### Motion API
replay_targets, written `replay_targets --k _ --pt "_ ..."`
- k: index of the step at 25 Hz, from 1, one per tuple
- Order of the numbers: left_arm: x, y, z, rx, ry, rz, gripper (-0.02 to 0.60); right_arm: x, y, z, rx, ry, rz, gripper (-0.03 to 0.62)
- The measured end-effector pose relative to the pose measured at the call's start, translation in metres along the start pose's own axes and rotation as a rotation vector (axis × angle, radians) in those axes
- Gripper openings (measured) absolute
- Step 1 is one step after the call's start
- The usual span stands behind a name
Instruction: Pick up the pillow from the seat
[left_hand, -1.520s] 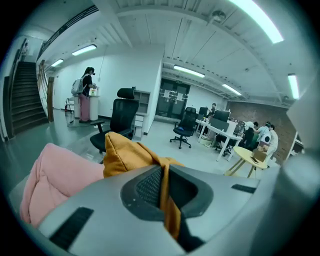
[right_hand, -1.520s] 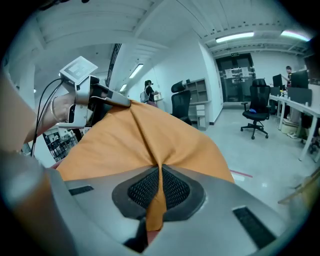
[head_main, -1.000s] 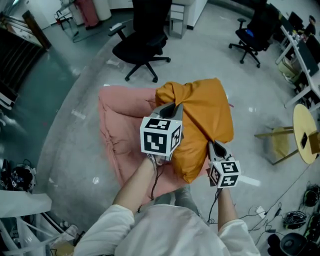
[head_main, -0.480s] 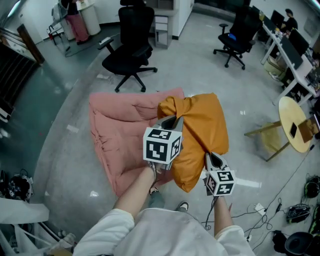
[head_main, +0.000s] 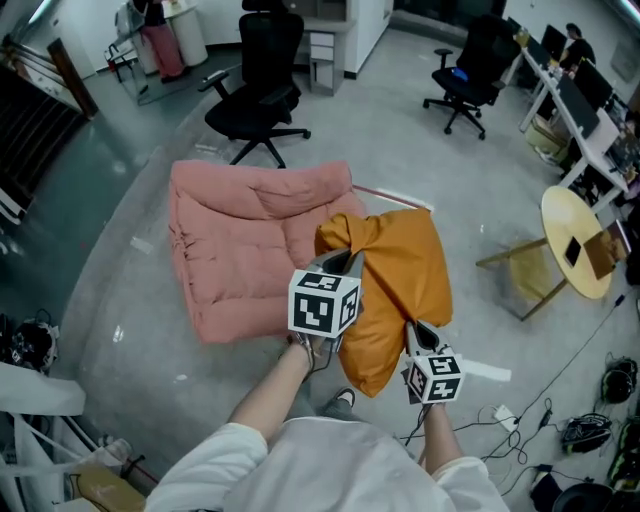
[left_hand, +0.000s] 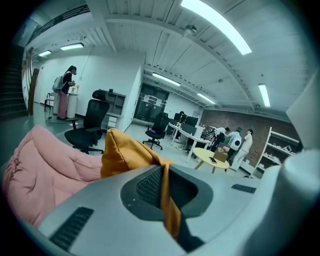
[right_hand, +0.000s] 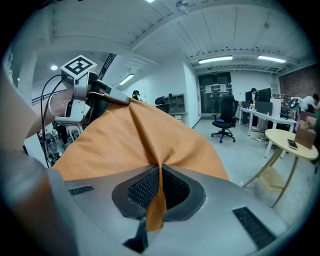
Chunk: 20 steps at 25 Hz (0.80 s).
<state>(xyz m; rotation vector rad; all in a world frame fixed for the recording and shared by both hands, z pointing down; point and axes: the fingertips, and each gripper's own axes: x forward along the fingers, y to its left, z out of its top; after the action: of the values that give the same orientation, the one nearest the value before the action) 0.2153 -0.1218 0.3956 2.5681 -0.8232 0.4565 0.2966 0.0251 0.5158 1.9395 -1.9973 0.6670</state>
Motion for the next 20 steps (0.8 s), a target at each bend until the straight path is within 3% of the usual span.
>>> replay_targets --k 7,20 --pt "-0.015 -0.027 -0.032 0.016 0.051 -0.011 0.014 -0.032 0.010 -0.039 0.050 0.023 0.005 0.032" --pt "-0.031 -0.030 -0.048 0.011 0.078 -0.047 0.014 -0.045 0.030 -0.059 0.092 0.041 -0.015 0.032"
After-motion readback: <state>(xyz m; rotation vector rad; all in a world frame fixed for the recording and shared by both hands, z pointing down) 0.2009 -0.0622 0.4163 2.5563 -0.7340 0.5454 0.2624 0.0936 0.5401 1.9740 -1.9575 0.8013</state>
